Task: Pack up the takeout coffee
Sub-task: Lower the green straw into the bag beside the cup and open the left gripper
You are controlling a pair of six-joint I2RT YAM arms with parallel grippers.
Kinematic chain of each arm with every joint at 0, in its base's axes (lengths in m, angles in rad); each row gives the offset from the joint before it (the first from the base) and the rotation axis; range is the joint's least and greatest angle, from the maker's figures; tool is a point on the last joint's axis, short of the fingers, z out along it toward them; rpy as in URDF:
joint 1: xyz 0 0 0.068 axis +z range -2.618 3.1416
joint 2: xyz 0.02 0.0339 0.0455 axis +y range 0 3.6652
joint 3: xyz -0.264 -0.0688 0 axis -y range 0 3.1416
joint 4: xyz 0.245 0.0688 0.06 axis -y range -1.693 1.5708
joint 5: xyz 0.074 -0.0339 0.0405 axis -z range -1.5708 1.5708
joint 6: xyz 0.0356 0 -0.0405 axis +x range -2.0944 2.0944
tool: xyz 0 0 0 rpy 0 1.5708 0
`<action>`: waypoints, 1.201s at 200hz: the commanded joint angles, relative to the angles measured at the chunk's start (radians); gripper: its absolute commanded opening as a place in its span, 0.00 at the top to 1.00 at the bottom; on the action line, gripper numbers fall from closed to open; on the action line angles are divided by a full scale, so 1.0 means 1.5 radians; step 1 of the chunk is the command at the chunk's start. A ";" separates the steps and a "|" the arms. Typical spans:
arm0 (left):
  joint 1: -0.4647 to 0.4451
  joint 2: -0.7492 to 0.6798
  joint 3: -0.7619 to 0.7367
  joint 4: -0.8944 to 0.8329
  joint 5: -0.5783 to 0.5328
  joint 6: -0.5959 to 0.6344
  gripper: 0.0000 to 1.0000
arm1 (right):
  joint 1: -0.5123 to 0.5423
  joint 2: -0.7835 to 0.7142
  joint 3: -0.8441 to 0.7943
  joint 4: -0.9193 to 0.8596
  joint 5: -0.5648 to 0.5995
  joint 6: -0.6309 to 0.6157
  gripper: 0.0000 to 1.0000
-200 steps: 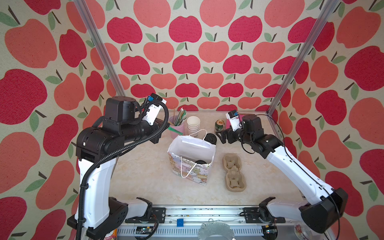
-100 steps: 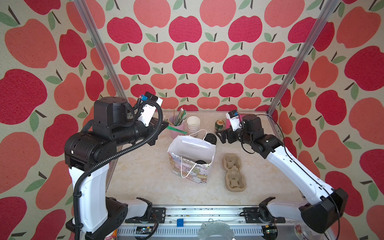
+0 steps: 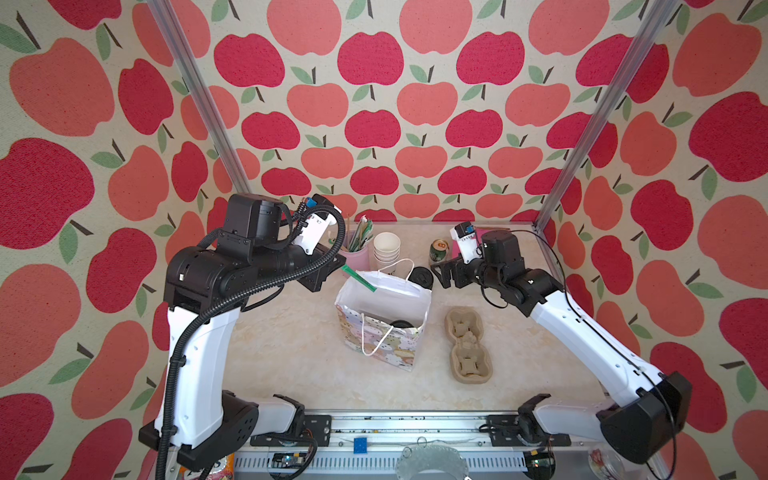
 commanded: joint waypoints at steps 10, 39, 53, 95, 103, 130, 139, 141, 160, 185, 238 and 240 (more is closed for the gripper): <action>-0.003 -0.001 -0.065 0.028 -0.006 -0.007 1.00 | -0.004 0.000 -0.008 0.002 -0.003 0.007 0.01; -0.003 0.001 -0.139 0.079 -0.004 -0.013 1.00 | -0.004 -0.004 -0.009 -0.004 0.002 0.002 0.01; -0.003 0.004 -0.173 0.109 0.002 -0.019 1.00 | -0.004 -0.005 -0.012 -0.006 0.006 0.001 0.01; -0.006 0.028 -0.237 0.159 0.016 -0.027 1.00 | -0.004 -0.003 -0.016 -0.007 0.010 -0.003 0.01; -0.007 0.033 -0.245 0.163 0.013 -0.028 1.00 | -0.004 -0.002 -0.015 -0.007 0.010 -0.003 0.01; -0.020 0.051 -0.274 0.178 -0.006 -0.036 1.00 | -0.004 0.001 -0.014 -0.006 0.011 -0.004 0.01; -0.026 0.057 -0.284 0.184 -0.011 -0.037 1.00 | -0.004 0.001 -0.014 -0.006 0.011 -0.004 0.01; -0.027 0.058 -0.286 0.185 -0.012 -0.038 1.00 | -0.004 0.001 -0.014 -0.006 0.012 -0.004 0.01; -0.039 0.071 -0.301 0.197 -0.017 -0.041 1.00 | -0.004 0.004 -0.015 -0.008 0.012 -0.005 0.01; -0.048 0.088 -0.313 0.212 -0.012 -0.046 1.00 | -0.004 0.003 -0.016 -0.010 0.015 -0.008 0.01; -0.061 0.113 -0.328 0.224 -0.007 -0.050 0.96 | -0.004 0.001 -0.017 -0.013 0.028 -0.015 0.01; -0.060 0.113 -0.327 0.224 -0.008 -0.051 0.96 | -0.004 0.002 -0.017 -0.013 0.028 -0.015 0.01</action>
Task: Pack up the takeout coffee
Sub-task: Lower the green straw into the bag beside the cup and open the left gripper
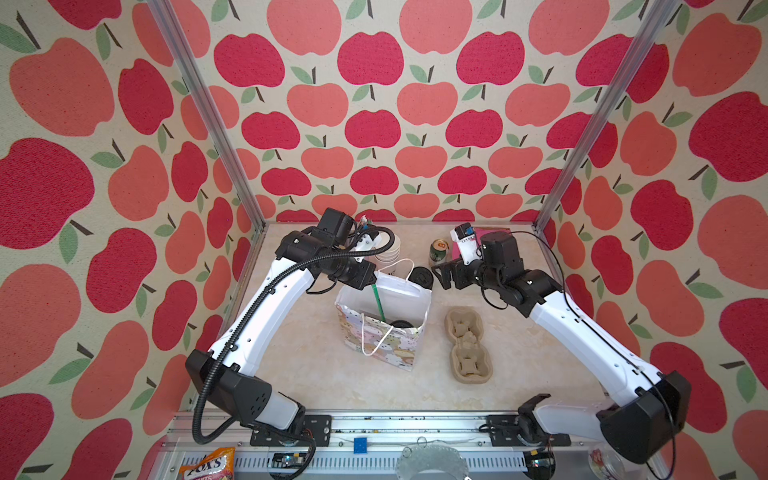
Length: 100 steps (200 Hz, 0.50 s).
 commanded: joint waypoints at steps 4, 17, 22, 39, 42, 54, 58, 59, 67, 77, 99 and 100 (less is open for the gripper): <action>-0.005 0.009 -0.004 0.012 -0.003 -0.012 0.94 | -0.003 0.002 -0.008 -0.012 0.015 -0.014 0.01; -0.006 0.010 -0.002 0.013 -0.004 -0.012 0.91 | -0.004 0.002 -0.009 -0.013 0.021 -0.015 0.01; -0.006 0.009 0.000 0.014 -0.006 -0.012 0.89 | -0.004 0.002 -0.010 -0.013 0.022 -0.016 0.01; -0.006 0.007 0.004 0.016 -0.009 -0.011 0.82 | -0.004 0.001 -0.010 -0.013 0.029 -0.018 0.01; -0.006 0.006 0.004 0.017 -0.010 -0.011 0.81 | -0.004 0.001 -0.011 -0.013 0.031 -0.019 0.01; -0.006 0.003 0.005 0.021 -0.014 -0.012 0.75 | -0.004 0.001 -0.011 -0.012 0.036 -0.020 0.01; -0.006 0.001 0.005 0.022 -0.015 -0.012 0.73 | -0.003 0.000 -0.013 -0.012 0.038 -0.020 0.01; -0.006 0.001 0.005 0.022 -0.015 -0.012 0.73 | -0.004 0.001 -0.012 -0.012 0.038 -0.020 0.01; -0.006 -0.002 0.005 0.023 -0.017 -0.011 0.71 | -0.004 0.001 -0.012 -0.012 0.042 -0.021 0.01; -0.006 -0.005 0.005 0.026 -0.023 -0.011 0.68 | -0.004 0.000 -0.013 -0.011 0.049 -0.021 0.01; -0.006 -0.020 0.003 0.038 -0.043 -0.014 0.64 | -0.005 -0.006 -0.018 -0.007 0.083 -0.019 0.01; -0.006 -0.021 0.003 0.038 -0.044 -0.014 0.64 | -0.006 -0.006 -0.018 -0.007 0.085 -0.020 0.01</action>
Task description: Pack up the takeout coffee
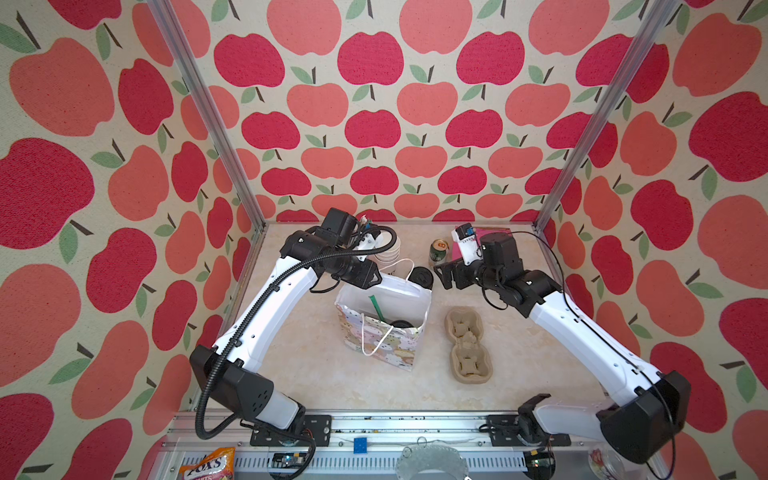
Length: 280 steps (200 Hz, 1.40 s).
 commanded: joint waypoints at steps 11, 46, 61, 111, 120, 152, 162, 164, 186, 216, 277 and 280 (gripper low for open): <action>-0.002 -0.041 -0.003 0.032 -0.039 -0.003 0.62 | -0.011 -0.010 -0.013 -0.008 0.061 -0.010 0.01; 0.006 -0.092 -0.038 0.089 -0.048 -0.015 0.53 | -0.065 -0.023 -0.023 -0.017 0.087 0.007 0.01; 0.008 -0.108 -0.052 0.102 -0.049 -0.022 0.51 | -0.102 -0.026 -0.028 -0.027 0.081 0.025 0.01; 0.021 -0.163 -0.113 0.167 -0.054 -0.036 0.38 | -0.199 0.017 -0.015 -0.060 0.064 0.067 0.01; 0.026 -0.173 -0.123 0.177 -0.054 -0.039 0.36 | -0.199 0.035 -0.006 -0.063 0.068 0.047 0.01; 0.055 -0.213 -0.170 0.219 -0.044 -0.054 0.26 | -0.178 0.104 0.032 -0.078 0.102 -0.001 0.01; 0.067 -0.224 -0.183 0.228 -0.034 -0.061 0.23 | -0.165 0.133 0.049 -0.083 0.125 -0.018 0.01; 0.069 -0.226 -0.186 0.229 -0.032 -0.062 0.23 | -0.163 0.139 0.053 -0.084 0.129 -0.021 0.01; 0.092 -0.247 -0.212 0.243 -0.012 -0.073 0.20 | -0.135 0.209 0.097 -0.097 0.168 -0.047 0.04; 0.116 -0.274 -0.244 0.261 0.006 -0.082 0.19 | -0.116 0.294 0.168 -0.111 0.178 -0.037 0.11; 0.141 -0.303 -0.276 0.269 0.027 -0.087 0.17 | -0.114 0.409 0.277 -0.150 0.155 0.011 0.26; 0.142 -0.303 -0.277 0.269 0.027 -0.088 0.17 | -0.112 0.412 0.279 -0.150 0.156 0.011 0.27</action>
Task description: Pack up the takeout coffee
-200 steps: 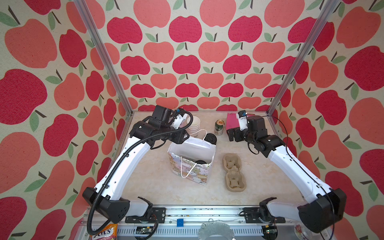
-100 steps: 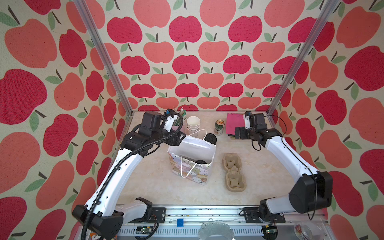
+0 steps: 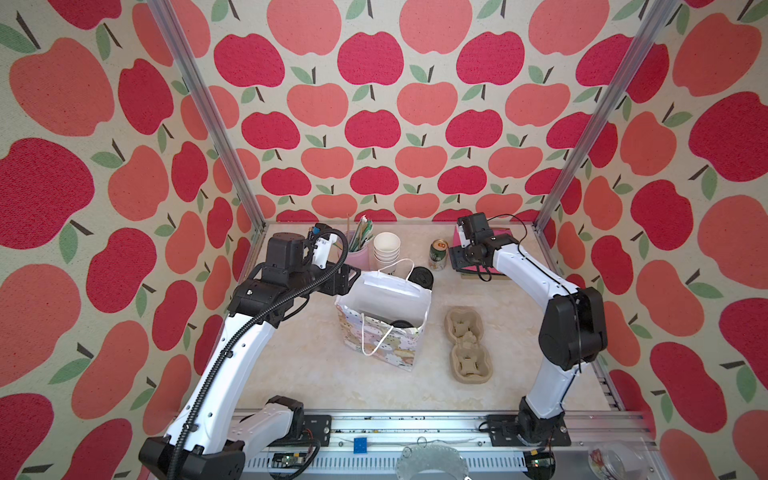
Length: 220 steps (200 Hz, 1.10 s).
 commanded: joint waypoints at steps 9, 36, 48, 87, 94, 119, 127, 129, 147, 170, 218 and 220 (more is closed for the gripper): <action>0.012 -0.020 -0.011 0.020 0.026 -0.011 0.17 | 0.003 0.042 0.042 -0.036 -0.001 0.027 0.29; 0.017 -0.025 -0.021 0.042 0.045 -0.022 0.17 | 0.013 0.070 0.055 -0.030 0.002 0.036 0.34; 0.018 -0.025 -0.024 0.050 0.049 -0.026 0.17 | 0.016 0.080 0.058 -0.025 0.008 0.038 0.36; 0.019 -0.026 -0.024 0.052 0.052 -0.031 0.15 | 0.022 0.112 0.070 -0.015 0.027 0.040 0.45; 0.019 -0.027 -0.024 0.052 0.051 -0.032 0.14 | 0.024 0.117 0.071 -0.013 0.036 0.039 0.47; 0.020 -0.031 -0.028 0.057 0.049 -0.040 0.08 | 0.028 0.132 0.074 -0.007 0.061 0.033 0.54; 0.020 -0.031 -0.028 0.059 0.049 -0.041 0.07 | 0.030 0.135 0.074 -0.005 0.072 0.031 0.55; 0.020 -0.031 -0.029 0.059 0.049 -0.042 0.07 | 0.030 0.136 0.074 -0.004 0.075 0.031 0.56; 0.020 -0.031 -0.028 0.060 0.049 -0.045 0.04 | 0.031 0.144 0.073 0.002 0.090 0.025 0.59; 0.020 -0.031 -0.027 0.063 0.052 -0.049 0.03 | 0.032 0.152 0.074 0.005 0.094 0.024 0.62; 0.020 -0.030 -0.025 0.065 0.055 -0.053 0.02 | 0.033 0.144 0.072 0.007 0.096 0.036 0.68; 0.020 -0.030 -0.025 0.066 0.055 -0.054 0.02 | 0.033 0.144 0.072 0.007 0.095 0.036 0.68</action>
